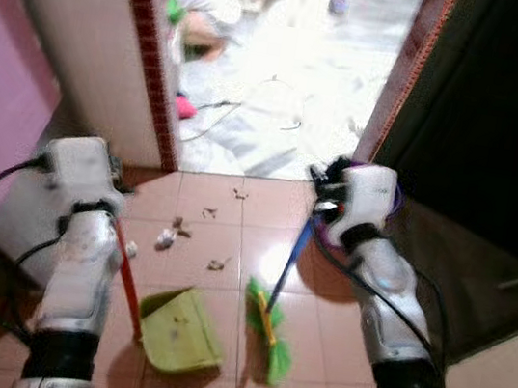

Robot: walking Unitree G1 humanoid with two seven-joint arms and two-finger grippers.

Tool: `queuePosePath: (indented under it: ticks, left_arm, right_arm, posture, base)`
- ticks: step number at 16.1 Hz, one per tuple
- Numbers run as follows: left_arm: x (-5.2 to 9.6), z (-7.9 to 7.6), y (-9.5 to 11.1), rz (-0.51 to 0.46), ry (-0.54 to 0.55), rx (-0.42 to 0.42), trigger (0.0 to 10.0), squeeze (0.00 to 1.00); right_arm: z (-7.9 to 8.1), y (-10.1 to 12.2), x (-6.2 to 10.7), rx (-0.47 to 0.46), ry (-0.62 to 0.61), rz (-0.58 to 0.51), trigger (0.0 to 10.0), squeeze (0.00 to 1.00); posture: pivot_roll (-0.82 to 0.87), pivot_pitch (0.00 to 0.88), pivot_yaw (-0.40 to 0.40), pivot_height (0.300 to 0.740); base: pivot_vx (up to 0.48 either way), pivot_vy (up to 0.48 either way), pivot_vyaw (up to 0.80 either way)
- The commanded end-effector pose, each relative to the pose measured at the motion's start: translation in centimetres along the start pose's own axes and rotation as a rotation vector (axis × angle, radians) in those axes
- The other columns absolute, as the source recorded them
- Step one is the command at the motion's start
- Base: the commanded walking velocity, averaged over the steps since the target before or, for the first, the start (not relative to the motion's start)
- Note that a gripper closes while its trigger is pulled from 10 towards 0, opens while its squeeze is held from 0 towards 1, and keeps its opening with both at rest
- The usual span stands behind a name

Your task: Sweep floor

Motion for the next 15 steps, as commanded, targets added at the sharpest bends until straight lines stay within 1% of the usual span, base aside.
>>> queuePosePath:
  ticks: [1, 3, 5, 7, 11, 15]
  left_arm:
    - [-0.48, 0.78, 2.0, -0.09, 0.032, -0.013, 10.0, 0.0]
    - [-0.67, 1.07, 2.44, -0.112, 0.048, -0.024, 10.0, 0.0]
    - [-0.73, 1.01, 2.6, -0.118, 0.034, -0.029, 10.0, 0.0]
    - [-0.64, 0.96, 2.58, -0.123, 0.027, -0.029, 10.0, 0.0]
    - [-0.55, 0.85, 2.46, -0.122, 0.024, -0.022, 10.0, 0.0]
    - [-0.8, 0.71, 2.68, -0.132, 0.02, -0.023, 10.0, 0.0]
  right_arm:
    - [-0.13, 1.41, -0.51, 0.033, -0.006, -0.058, 10.0, 0.0]
    - [-0.49, 1.55, -0.63, 0.045, -0.021, -0.062, 10.0, 0.0]
    - [-0.26, 2.18, -0.96, 0.024, -0.012, -0.092, 10.0, 0.0]
    - [-0.01, 2.3, -1.05, 0.023, 0.008, -0.098, 10.0, 0.0]
    - [0.05, 2.23, -0.94, 0.024, 0.008, -0.098, 10.0, 0.0]
    - [-0.16, 2.22, -0.89, 0.021, 0.006, -0.099, 10.0, 0.0]
  posture:
    - [-0.02, 0.014, 0.0, 0.74]
    - [-0.02, 0.016, -0.005, 0.74]
    - [-0.02, 0.016, -0.007, 0.74]
    - [-0.02, 0.017, -0.003, 0.74]
    - [-0.03, 0.017, -0.002, 0.74]
    - [-0.03, 0.017, -0.002, 0.74]
  base:
    - [0.0, 0.0, 0.0]
    - [0.0, 0.0, 0.0]
    - [0.0, 0.0, 0.0]
    - [0.0, 0.0, 0.0]
    - [0.352, 0.0, 0.0]
    - [0.449, 0.0, 0.0]
Point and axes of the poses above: a point about 5 cm out from each wrist's last joint towards the gripper, its own x axis pointing back from the gripper into the wrist, its own y axis along the axis of the wrist's last joint, z = x × y, the point moved 3 cm from there along -x, pointing out of the wrist towards the gripper, and after that the axes turned 9 degrees about x, right-handed, at the moved point
